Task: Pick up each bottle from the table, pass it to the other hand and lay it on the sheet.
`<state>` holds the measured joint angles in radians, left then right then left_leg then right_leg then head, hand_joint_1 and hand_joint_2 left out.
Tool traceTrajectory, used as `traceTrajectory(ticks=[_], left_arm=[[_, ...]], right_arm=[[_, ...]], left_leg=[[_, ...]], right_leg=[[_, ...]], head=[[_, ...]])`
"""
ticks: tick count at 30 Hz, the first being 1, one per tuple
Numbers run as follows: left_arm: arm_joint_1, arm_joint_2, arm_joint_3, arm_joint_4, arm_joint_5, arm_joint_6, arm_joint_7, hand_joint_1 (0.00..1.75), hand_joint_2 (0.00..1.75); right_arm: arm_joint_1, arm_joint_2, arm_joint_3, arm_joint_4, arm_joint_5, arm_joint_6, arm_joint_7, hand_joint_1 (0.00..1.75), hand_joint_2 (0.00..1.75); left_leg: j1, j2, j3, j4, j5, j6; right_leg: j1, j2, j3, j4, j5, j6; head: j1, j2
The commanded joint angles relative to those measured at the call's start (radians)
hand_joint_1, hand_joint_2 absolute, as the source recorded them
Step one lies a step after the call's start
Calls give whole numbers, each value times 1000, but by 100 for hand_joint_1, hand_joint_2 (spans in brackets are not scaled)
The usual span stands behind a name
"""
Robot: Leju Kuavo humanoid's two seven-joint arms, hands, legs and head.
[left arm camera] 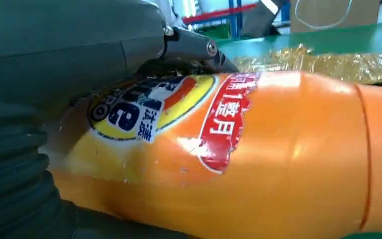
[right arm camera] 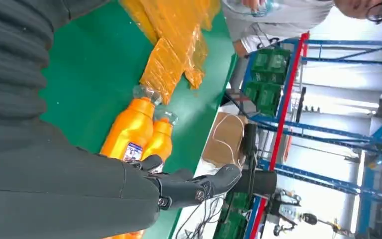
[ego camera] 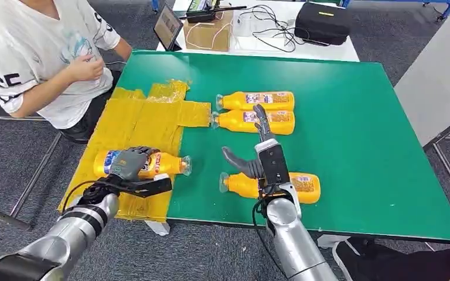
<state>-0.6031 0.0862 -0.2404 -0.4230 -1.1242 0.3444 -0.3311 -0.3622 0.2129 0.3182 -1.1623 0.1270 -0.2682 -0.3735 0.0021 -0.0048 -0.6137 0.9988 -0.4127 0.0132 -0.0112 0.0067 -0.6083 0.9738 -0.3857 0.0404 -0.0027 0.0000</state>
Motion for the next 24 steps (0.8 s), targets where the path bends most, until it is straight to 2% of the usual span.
traceTrajectory(ticks=[1,2,3,4,5,10,14,15,16,17,19,21,24], left_arm=[[7,37,-80,138,-20,-88,20,3,175],[7,39,-87,142,-27,-111,24,17,175],[10,41,-88,141,-31,-112,27,42,175],[12,39,-80,142,-24,-111,28,9,175],[13,38,-78,142,-21,-114,21,0,175],[38,42,-31,130,37,-141,-70,0,175],[75,33,67,91,168,-169,-219,0,175],[95,22,122,64,245,-198,-293,0,175],[113,16,147,42,284,-204,-333,0,0],[130,6,173,16,327,-221,-367,0,0],[221,3,148,-169,512,-271,-367,0,0],[263,-18,173,-252,664,-313,-367,0,0],[280,-43,203,-303,755,-348,-367,0,0]], right_arm=[[-69,-11,22,137,7,20,19,0,175],[-73,-9,21,153,7,26,19,0,175],[-76,-8,21,161,8,30,19,0,175],[-81,-7,21,169,10,33,19,0,175],[-83,-7,22,172,11,34,19,0,175],[-103,-11,25,206,20,52,22,0,175],[-129,-32,64,268,82,69,45,0,175],[-138,-39,78,296,110,69,50,0,175],[-142,-44,86,313,132,61,51,0,175],[-144,-51,100,327,160,54,57,0,175],[-140,-73,124,342,228,37,78,0,175],[-125,-105,148,332,306,9,122,0,175],[-132,-138,158,329,367,3,167,0,175]], left_leg=[[0,4,5,-1,-1,-1],[0,5,6,-2,-1,-1],[0,5,6,-2,-1,-1],[0,4,6,-1,-1,-1],[0,6,8,-2,-1,-1],[-1,7,12,-3,-1,-1],[-1,7,14,-3,-1,-1],[-1,7,15,-3,-1,-1],[-1,6,15,-3,-1,-1],[-1,4,14,-2,-1,-1],[-1,4,15,-3,-1,0],[-1,3,15,-4,-1,0],[-1,0,14,-3,-1,0]], right_leg=[[0,4,3,-1,0,-1],[0,5,4,-2,1,-1],[0,5,3,-1,1,-1],[0,4,4,-1,1,-1],[0,6,5,-2,1,-2],[0,6,9,-2,1,-2],[0,6,11,-2,1,-1],[-1,6,12,-2,1,-1],[0,6,13,-3,0,-1],[-1,4,12,-2,0,-1],[-1,4,14,-3,0,-1],[0,3,14,-4,0,-1],[-1,0,13,-3,-1,-1]], head=[[0,0],[0,0],[0,0],[0,0],[0,0],[0,0],[0,0],[0,0],[0,0],[0,0],[0,0],[0,0],[0,0]])
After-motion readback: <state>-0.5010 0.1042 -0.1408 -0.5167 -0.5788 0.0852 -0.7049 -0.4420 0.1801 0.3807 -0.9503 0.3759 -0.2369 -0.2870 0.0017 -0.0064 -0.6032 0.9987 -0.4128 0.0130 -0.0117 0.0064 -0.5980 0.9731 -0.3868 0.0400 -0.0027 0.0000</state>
